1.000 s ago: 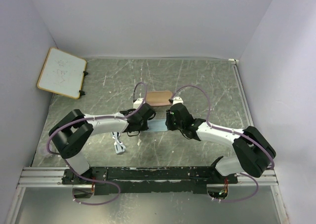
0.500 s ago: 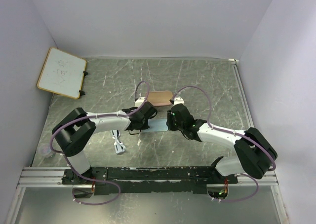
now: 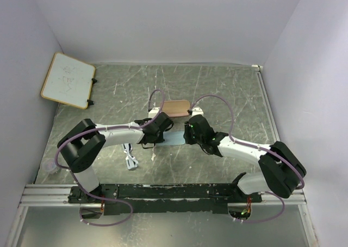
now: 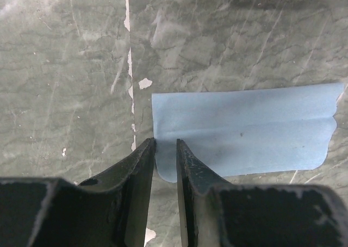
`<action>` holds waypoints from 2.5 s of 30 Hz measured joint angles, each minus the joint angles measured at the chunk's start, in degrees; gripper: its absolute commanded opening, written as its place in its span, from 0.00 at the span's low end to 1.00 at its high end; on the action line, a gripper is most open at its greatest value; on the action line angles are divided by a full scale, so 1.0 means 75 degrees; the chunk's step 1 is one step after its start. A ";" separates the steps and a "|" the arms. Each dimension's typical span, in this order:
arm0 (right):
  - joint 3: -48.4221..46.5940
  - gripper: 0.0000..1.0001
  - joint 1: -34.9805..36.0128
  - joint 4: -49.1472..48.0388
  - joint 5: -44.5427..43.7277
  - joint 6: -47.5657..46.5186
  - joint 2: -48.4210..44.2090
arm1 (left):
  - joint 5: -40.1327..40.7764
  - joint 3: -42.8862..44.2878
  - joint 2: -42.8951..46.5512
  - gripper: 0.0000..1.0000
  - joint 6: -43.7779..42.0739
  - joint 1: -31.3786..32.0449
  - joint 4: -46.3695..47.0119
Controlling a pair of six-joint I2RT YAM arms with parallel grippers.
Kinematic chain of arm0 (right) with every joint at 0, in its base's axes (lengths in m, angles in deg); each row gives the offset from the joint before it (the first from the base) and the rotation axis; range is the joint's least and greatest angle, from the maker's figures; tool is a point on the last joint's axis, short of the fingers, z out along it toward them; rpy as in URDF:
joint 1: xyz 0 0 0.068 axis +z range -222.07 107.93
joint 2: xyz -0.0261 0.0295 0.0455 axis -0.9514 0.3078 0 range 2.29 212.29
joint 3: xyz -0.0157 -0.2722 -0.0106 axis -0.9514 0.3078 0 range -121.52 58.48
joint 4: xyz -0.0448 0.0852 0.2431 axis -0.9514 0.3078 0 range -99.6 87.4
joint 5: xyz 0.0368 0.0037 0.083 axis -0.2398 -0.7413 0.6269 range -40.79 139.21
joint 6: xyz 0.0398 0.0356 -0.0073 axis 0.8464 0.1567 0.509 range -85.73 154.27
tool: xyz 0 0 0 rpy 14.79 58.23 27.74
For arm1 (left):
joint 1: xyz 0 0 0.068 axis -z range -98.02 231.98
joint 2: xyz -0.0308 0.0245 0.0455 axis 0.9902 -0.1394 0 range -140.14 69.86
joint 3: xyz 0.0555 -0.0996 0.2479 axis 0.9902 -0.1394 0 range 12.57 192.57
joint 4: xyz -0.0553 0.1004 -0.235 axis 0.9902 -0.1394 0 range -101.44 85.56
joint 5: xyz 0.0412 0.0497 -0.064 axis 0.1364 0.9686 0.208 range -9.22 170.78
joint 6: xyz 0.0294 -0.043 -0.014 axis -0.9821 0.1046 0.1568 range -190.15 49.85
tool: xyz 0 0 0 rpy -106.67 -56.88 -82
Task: Organize the sunglasses
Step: Adjust the glasses cleaning cloth at the center of the board.
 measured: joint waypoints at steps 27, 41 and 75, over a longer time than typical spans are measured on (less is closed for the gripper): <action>0.0146 0.22 0.0000 -0.0079 0.0003 0.0017 -0.0128 | -0.0006 -0.0154 0.0256 0.35 0.0344 0.0064 -0.0481; 0.0172 0.22 0.0000 -0.0087 0.0000 0.0020 -0.0131 | -0.0114 -0.0242 0.0332 0.35 0.0338 0.0038 -0.0309; 0.0230 0.22 -0.0058 -0.0114 -0.0058 0.0032 -0.0149 | -0.0399 0.0323 -0.0099 0.27 -0.0009 -0.0017 -0.0708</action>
